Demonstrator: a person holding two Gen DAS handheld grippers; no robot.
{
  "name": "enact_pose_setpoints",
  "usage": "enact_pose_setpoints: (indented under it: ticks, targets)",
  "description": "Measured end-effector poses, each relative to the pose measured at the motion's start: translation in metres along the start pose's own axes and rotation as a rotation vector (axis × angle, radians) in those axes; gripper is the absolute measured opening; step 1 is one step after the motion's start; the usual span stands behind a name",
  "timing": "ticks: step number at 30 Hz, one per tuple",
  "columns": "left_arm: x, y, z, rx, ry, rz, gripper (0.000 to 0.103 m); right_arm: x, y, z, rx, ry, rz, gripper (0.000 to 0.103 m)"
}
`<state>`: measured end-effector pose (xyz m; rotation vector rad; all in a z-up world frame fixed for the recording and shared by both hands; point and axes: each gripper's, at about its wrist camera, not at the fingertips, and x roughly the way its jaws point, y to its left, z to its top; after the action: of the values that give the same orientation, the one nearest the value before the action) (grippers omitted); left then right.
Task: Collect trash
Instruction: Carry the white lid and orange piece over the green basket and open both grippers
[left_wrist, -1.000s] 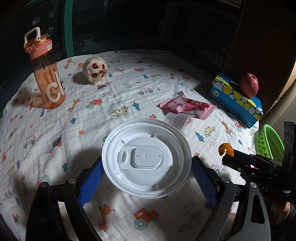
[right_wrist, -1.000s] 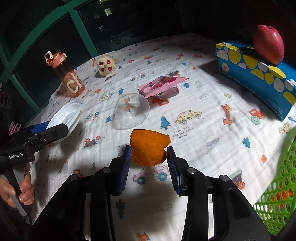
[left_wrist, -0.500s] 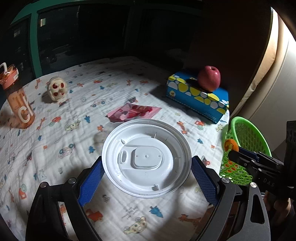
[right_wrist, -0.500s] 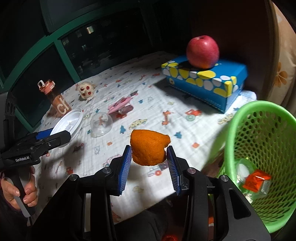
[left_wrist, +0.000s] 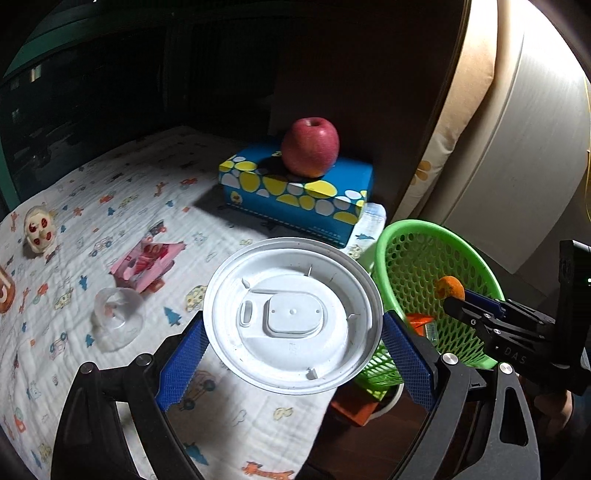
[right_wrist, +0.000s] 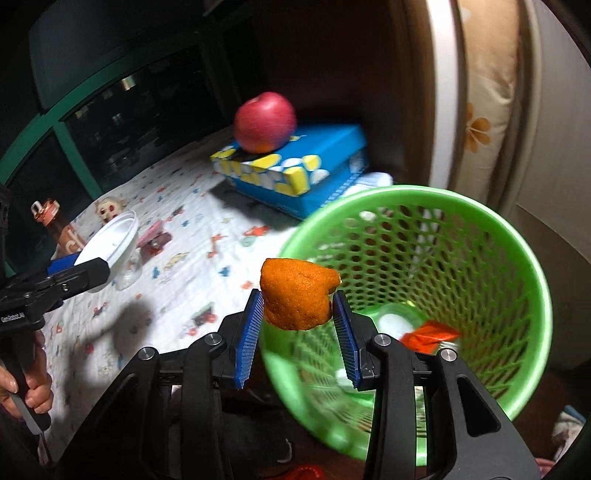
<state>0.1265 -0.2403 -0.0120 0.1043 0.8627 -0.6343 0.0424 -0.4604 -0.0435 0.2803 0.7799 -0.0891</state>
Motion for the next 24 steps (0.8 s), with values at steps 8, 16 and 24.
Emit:
enact_pose_setpoints:
  ticks: [8, 16, 24]
  targets:
    - [0.017, -0.045, 0.012, 0.069, 0.014, -0.050, 0.089, -0.012, -0.047, -0.008, 0.072, 0.004, -0.060, 0.044]
    - [0.036, -0.077, 0.018, 0.122, 0.046, -0.084, 0.089, -0.032, -0.069, -0.019, 0.097, -0.021, -0.097, 0.063]
    - [0.057, -0.107, 0.018, 0.149, 0.079, -0.119, 0.089, -0.053, -0.082, -0.025, 0.108, -0.050, -0.117, 0.067]
